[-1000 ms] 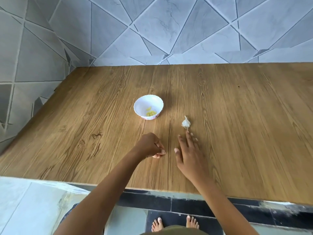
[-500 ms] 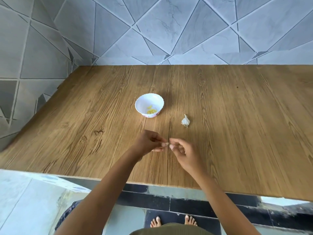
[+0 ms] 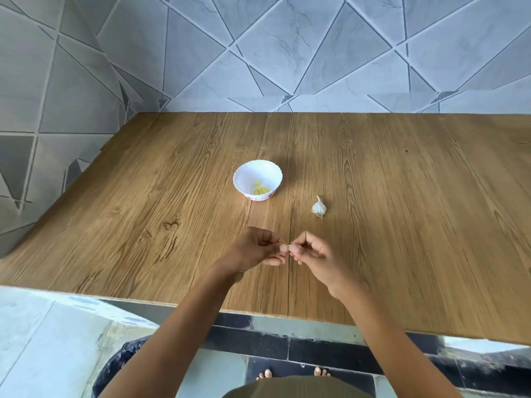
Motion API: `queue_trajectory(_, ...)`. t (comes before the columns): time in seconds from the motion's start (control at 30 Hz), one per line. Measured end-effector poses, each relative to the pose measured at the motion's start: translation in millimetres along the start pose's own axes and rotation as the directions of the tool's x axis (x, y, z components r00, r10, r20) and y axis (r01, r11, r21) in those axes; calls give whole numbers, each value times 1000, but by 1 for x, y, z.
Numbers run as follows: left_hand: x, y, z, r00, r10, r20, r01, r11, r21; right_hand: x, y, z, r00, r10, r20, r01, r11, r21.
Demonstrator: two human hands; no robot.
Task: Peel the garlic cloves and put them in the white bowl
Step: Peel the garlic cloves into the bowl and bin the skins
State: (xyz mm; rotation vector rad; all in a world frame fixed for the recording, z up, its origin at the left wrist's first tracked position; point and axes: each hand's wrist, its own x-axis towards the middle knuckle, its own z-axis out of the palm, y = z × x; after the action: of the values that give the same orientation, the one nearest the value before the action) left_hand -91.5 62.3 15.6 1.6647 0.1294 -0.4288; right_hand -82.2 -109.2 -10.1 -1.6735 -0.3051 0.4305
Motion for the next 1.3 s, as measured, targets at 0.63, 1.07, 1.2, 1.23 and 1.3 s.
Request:
queue_trajectory(0.63,18,-12,-7,759,647,70,-544,572,614,19,-8,-11,940,314,134,-340,838,426)
queue_trajectory(1.07,12,2,-3,988,-157,14,152,930,-334,21,24,1,887,-433,-157,398,892,-214)
queue_trajectory(1.2,15,6,-3,990,-117,-73,94,961,-261,20,25,1,939,-272,-211,263,962,-72)
queue_trajectory(1.23,16,7,-2,990,-90,-111,68,980,-187,19,23,2,946,-239,-221,240,971,-24)
queue_trajectory(1.3,17,5,0,985,-38,-170,20,994,-106,17,19,3,959,-135,-249,173,975,136)
